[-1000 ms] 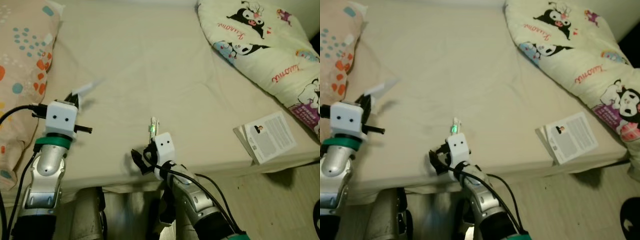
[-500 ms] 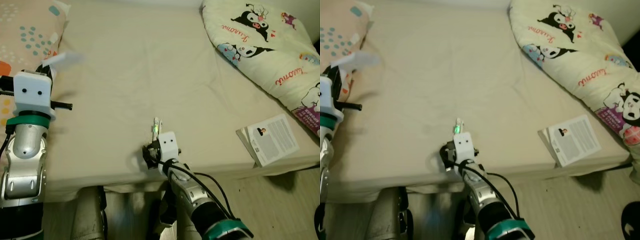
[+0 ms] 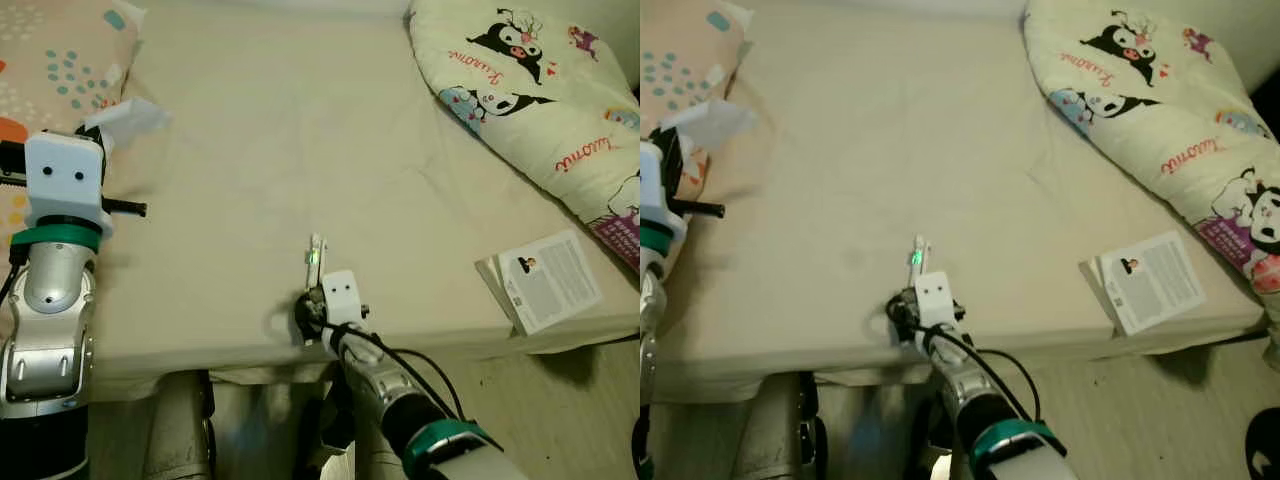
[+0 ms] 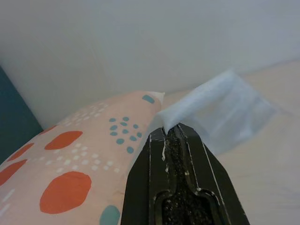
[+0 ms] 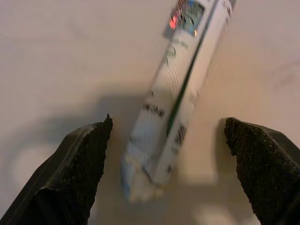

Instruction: Clean up the room

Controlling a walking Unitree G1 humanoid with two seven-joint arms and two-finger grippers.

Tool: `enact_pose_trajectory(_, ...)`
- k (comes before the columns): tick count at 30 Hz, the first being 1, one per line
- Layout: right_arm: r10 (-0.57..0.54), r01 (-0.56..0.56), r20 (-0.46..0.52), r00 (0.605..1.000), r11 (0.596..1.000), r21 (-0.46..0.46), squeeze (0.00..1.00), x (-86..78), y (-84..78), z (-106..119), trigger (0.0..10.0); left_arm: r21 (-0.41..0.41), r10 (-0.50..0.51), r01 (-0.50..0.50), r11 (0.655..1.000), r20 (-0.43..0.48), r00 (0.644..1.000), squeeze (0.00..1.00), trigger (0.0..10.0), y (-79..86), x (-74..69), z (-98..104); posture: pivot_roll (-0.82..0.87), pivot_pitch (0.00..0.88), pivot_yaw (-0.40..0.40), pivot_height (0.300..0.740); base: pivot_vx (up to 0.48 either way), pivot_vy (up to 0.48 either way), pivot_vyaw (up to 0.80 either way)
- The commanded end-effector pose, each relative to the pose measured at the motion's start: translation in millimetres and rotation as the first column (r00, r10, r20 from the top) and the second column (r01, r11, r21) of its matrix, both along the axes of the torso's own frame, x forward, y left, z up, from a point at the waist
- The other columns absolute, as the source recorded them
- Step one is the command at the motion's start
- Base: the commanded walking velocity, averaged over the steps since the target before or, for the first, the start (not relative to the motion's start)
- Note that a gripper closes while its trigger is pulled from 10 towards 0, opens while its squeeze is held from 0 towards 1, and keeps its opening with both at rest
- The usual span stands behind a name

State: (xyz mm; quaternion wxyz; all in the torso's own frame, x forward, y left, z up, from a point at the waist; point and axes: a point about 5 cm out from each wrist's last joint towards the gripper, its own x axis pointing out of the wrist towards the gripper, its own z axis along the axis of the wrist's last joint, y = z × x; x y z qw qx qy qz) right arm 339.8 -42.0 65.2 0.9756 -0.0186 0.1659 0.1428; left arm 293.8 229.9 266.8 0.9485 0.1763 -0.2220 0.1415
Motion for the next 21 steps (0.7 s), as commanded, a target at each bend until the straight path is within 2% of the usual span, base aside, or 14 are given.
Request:
enact_pose_trajectory(1, 0.082, -0.077, -0.042, 0.996, 0.991, 0.109, 0.00, -16.4, 53.9, 3.7, 10.0, -0.005, 0.005, -0.005, 1.000, -0.009, 1.000, 0.00, 10.0, -3.9, -3.7, -2.2, 0.22, 0.335, -0.130, 0.606, 0.000, 0.000, 0.00)
enact_pose_trajectory(5, 0.078, -0.073, -0.044, 0.996, 0.990, 0.125, 0.00, -14.8, 54.0, 5.3, 10.0, -0.008, 0.007, -0.007, 1.000, -0.014, 1.000, 0.00, 10.0, -5.2, -6.2, -2.9, 0.23, 0.343, -0.134, 0.606, 0.000, 0.000, 0.00)
enact_pose_trajectory(6, 0.074, -0.068, -0.055, 0.996, 0.991, 0.116, 0.00, -14.4, 53.1, 4.5, 4.1, -0.010, 0.011, -0.011, 1.000, -0.017, 1.000, 0.00, 10.0, -4.5, -7.6, -3.8, 0.23, 0.349, -0.139, 0.606, 0.000, 0.000, 0.00)
enact_pose_trajectory(8, 0.068, -0.061, -0.072, 0.995, 0.993, 0.106, 0.00, -14.3, 51.7, 2.7, 4.1, -0.013, 0.016, -0.016, 1.000, -0.021, 1.000, 0.00, 10.0, -4.0, -8.9, -4.3, 0.23, 0.350, -0.142, 0.606, 0.000, 0.000, 0.00)
enact_pose_trajectory(9, 0.061, -0.053, -0.093, 0.994, 0.994, 0.092, 0.00, -14.4, 50.2, 0.4, 2.1, -0.015, 0.020, -0.021, 1.000, -0.023, 1.000, 0.00, 10.0, -3.5, -10.0, -4.5, 0.24, 0.351, -0.143, 0.606, 0.000, 0.000, 0.00)
enact_pose_trajectory(10, 0.061, -0.053, -0.093, 0.994, 0.994, 0.092, 0.00, -14.4, 50.2, 0.4, 2.1, -0.015, 0.020, -0.021, 1.000, -0.023, 1.000, 0.00, 10.0, -3.5, -10.0, -4.5, 0.24, 0.351, -0.143, 0.606, 0.000, 0.000, 0.00)
enact_pose_trajectory(11, 0.054, -0.044, -0.119, 0.991, 0.995, 0.091, 0.00, -14.7, 48.9, -1.9, 0.0, -0.016, 0.024, -0.024, 1.000, -0.026, 0.999, 0.00, 10.0, -3.2, -10.9, -4.5, 0.24, 0.352, -0.143, 0.606, 0.000, 0.000, 0.00)
enact_pose_trajectory(21, 0.089, -0.067, -0.144, 0.986, 0.986, 0.153, 0.00, -12.8, 50.3, 0.5, 0.0, -0.019, 0.031, -0.031, 0.999, -0.037, 0.999, 0.00, 10.0, -1.9, -10.5, -4.8, 0.24, 0.350, -0.135, 0.606, 0.000, 0.000, 0.00)
